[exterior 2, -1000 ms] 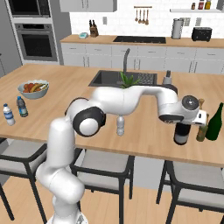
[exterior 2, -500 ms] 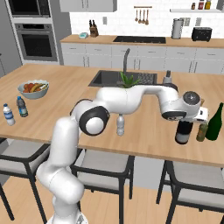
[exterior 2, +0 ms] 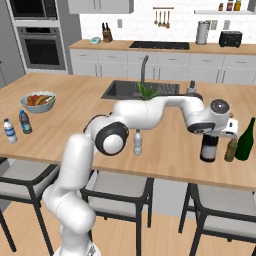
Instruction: Move the plastic bottles in the middle to the plastics group, and the glass bottles in the middle to the glass group.
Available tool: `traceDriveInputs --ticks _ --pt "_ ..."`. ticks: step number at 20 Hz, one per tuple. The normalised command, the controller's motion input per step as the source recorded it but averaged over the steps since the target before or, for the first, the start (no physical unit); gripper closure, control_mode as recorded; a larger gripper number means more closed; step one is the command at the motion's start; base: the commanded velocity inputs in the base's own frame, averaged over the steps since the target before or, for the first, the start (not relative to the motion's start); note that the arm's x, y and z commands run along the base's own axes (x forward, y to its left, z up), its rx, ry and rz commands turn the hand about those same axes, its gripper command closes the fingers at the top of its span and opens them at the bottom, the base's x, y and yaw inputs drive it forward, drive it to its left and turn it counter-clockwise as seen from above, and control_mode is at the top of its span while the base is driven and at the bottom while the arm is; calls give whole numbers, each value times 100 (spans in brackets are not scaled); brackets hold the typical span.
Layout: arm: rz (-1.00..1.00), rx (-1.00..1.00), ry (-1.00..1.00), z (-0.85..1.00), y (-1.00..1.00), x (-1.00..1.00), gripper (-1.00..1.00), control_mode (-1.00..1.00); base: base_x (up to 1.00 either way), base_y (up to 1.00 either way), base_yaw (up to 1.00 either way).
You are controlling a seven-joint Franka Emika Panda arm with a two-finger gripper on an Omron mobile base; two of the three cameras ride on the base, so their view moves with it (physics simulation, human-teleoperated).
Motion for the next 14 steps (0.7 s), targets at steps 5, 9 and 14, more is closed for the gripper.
traceDriveInputs --ticks 5,9,14 --pt "0 0 0 0 -2 -7 100 -100 0 0 0" --pt "0 0 -4 0 0 -39 100 -100 0 0 0" --pt "0 0 -6 4 2 -39 100 -100 0 0 0"
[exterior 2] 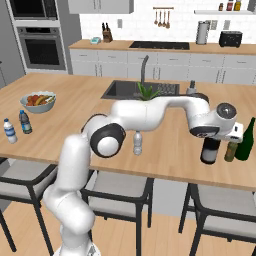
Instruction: Move the plastic bottles in the middle to the plastics group, and the glass bottles in the middle to the glass group.
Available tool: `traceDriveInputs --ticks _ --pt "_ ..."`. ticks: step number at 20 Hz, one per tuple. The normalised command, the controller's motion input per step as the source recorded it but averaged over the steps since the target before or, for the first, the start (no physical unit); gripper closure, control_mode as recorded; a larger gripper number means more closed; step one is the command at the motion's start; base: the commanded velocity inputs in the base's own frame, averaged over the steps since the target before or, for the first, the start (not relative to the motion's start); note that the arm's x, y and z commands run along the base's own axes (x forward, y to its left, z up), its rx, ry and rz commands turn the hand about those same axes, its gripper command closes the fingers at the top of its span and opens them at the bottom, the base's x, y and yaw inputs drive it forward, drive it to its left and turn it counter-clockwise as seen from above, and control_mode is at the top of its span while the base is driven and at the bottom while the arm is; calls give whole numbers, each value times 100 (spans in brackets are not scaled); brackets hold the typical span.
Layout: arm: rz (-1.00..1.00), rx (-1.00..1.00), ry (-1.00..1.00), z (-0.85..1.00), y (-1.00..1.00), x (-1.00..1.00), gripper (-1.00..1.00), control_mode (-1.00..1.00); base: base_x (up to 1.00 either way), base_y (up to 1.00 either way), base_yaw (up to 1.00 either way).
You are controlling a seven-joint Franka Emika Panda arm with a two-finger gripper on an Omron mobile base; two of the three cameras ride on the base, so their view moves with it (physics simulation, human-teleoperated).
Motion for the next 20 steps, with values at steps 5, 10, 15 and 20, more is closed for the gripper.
traceDriveInputs --ticks 5,10,15,20 --pt "0 0 -7 19 12 -49 100 -100 0 0 0" --pt "-2 0 -3 10 76 -9 100 -100 0 0 0" --pt "-7 0 0 1 100 0 -100 -100 0 0 0" --pt "-1 1 1 20 100 9 -100 -100 0 0 0"
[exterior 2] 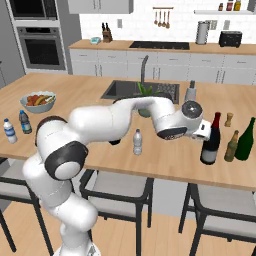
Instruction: Move the plastic bottles in the middle to the plastics group, and the glass bottles in the middle to the glass group.
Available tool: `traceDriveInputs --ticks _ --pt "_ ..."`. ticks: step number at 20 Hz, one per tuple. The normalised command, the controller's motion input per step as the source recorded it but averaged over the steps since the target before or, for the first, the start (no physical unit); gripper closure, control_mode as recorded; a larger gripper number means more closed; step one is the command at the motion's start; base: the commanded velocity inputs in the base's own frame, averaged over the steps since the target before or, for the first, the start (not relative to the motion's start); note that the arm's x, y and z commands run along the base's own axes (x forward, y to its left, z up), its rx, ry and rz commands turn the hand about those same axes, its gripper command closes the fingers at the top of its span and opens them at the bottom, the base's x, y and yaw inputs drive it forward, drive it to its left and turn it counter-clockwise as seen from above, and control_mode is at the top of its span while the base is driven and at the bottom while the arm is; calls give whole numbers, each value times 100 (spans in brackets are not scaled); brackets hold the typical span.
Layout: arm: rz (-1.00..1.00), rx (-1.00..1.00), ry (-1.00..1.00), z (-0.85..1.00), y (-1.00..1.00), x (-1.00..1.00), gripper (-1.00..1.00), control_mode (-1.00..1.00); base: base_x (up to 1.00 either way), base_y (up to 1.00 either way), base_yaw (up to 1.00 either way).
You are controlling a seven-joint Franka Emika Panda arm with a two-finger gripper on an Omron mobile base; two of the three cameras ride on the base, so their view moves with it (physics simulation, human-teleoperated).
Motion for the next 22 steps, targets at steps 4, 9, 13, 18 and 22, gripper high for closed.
traceDriveInputs --ticks 4,9,13,18,22 --pt "12 4 8 23 100 29 -100 -100 0 0 0" --pt "21 0 11 3 100 11 -100 -100 0 0 0" --pt "20 0 6 3 100 3 -100 -100 0 0 0" --pt "21 0 5 21 100 0 -100 -100 0 0 0" --pt "11 0 4 24 100 13 -100 -100 0 0 0"
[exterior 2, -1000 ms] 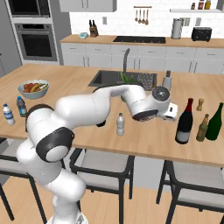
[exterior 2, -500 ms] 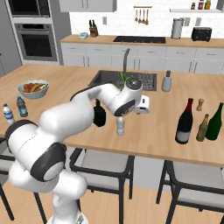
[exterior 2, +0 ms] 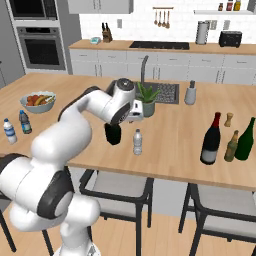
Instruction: Move the plastic bottles in the middle to the plastics group, and the glass bottles in the middle to the glass group.
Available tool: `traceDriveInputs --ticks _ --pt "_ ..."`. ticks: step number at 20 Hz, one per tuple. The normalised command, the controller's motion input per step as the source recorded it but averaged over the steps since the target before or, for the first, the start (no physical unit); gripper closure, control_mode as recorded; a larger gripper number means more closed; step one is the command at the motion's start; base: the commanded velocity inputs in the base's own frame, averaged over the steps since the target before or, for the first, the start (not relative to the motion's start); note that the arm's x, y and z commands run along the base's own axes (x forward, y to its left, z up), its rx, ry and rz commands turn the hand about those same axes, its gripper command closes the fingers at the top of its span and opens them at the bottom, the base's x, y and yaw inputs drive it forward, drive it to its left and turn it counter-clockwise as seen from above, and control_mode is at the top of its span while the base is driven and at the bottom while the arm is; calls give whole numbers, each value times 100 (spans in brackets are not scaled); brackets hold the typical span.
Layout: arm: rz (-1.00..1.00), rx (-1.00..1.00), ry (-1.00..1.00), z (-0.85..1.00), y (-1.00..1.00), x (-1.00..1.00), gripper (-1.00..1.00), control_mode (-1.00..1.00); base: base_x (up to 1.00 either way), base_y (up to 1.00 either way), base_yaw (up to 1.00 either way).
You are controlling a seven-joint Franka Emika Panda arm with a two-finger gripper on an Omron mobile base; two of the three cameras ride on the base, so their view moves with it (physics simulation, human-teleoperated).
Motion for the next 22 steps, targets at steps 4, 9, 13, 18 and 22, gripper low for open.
traceDriveInputs --ticks 4,9,13,18,22 --pt "0 -2 2 3 100 33 -100 -100 0 0 0" --pt "-7 -11 10 -4 95 49 -100 -100 0 0 0" --pt "-10 -3 9 -14 22 38 -100 -100 0 0 0" --pt "-1 0 8 -5 0 24 -100 -100 0 0 0" --pt "-1 0 11 0 0 4 -100 -100 0 0 0"
